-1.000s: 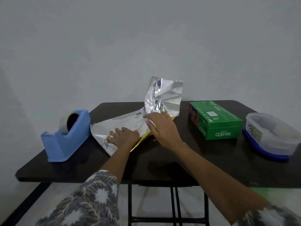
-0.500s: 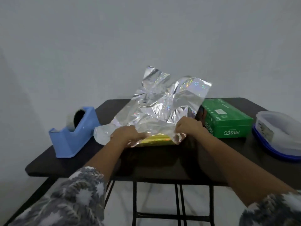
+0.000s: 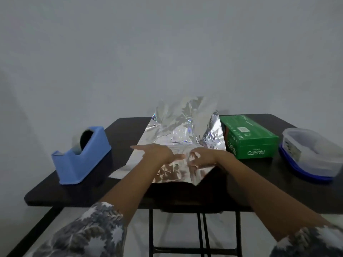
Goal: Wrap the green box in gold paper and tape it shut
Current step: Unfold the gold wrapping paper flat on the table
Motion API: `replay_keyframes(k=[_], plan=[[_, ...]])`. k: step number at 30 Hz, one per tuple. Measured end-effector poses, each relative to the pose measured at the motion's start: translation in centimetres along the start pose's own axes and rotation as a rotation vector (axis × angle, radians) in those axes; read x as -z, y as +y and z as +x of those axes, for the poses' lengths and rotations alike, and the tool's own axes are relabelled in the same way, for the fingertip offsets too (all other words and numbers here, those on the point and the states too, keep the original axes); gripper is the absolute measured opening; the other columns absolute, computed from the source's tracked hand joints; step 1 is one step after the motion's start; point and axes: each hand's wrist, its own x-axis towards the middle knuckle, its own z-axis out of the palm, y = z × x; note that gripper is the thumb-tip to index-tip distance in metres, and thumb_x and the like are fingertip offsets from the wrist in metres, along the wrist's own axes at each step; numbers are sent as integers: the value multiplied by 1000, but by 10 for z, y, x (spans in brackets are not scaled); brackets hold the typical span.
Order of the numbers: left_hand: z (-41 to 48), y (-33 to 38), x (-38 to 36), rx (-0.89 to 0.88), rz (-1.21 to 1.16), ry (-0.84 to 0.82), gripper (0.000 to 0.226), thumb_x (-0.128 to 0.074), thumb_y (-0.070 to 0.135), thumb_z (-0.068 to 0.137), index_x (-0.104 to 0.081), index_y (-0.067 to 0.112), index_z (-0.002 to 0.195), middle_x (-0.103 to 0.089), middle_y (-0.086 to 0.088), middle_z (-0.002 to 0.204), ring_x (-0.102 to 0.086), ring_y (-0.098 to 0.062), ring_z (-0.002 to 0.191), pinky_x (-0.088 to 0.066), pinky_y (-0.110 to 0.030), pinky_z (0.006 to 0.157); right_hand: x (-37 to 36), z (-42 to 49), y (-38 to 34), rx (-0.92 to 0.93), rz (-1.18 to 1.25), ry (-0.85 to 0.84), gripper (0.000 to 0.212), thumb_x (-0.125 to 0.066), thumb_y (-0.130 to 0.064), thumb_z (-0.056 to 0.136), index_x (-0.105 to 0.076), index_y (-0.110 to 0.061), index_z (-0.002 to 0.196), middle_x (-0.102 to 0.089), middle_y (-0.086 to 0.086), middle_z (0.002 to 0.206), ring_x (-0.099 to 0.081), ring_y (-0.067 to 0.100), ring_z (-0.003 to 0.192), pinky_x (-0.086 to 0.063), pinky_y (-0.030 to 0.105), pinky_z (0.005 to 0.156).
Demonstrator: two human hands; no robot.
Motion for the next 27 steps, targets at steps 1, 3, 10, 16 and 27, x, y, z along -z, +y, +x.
replay_keyframes(k=[1,3,10,16,27], plan=[[0,-4,5,-59,-23,48,87,-28,84,77,-45,24,138,-44,-2,144,-33,-31,137,-6,-75,103,-1,-3,4,35,50,-6,40,-62,-38,88,-51,-7,112,-52,6,116,-50,24,108,-38,27,84],[9,-13,4,-237,-145,91,83,-37,76,81,-31,25,146,-26,-2,155,-20,-28,143,-5,-68,109,1,-13,9,56,158,-20,37,-62,-32,89,-49,-7,114,-46,4,113,-46,18,103,-36,21,77],[28,-11,-44,-344,-271,6,83,-29,75,85,-6,31,152,7,0,160,8,-27,146,6,-57,111,38,-40,0,19,163,-120,61,-44,-46,95,-32,-14,145,-44,-4,134,-46,16,121,-42,19,94],[25,-4,-23,-383,-202,-123,86,-34,68,88,-4,20,152,12,-5,159,15,-27,145,4,-48,115,45,-39,-22,127,179,52,54,-42,-40,98,-34,-12,143,-26,8,154,-30,21,137,-21,35,112],[88,14,-9,-448,-305,193,58,-40,63,90,-41,31,138,-30,10,150,-14,-20,145,-1,-53,115,-3,9,8,31,35,417,35,-49,-27,96,-51,-19,130,-53,2,135,-49,23,121,-39,33,97]])
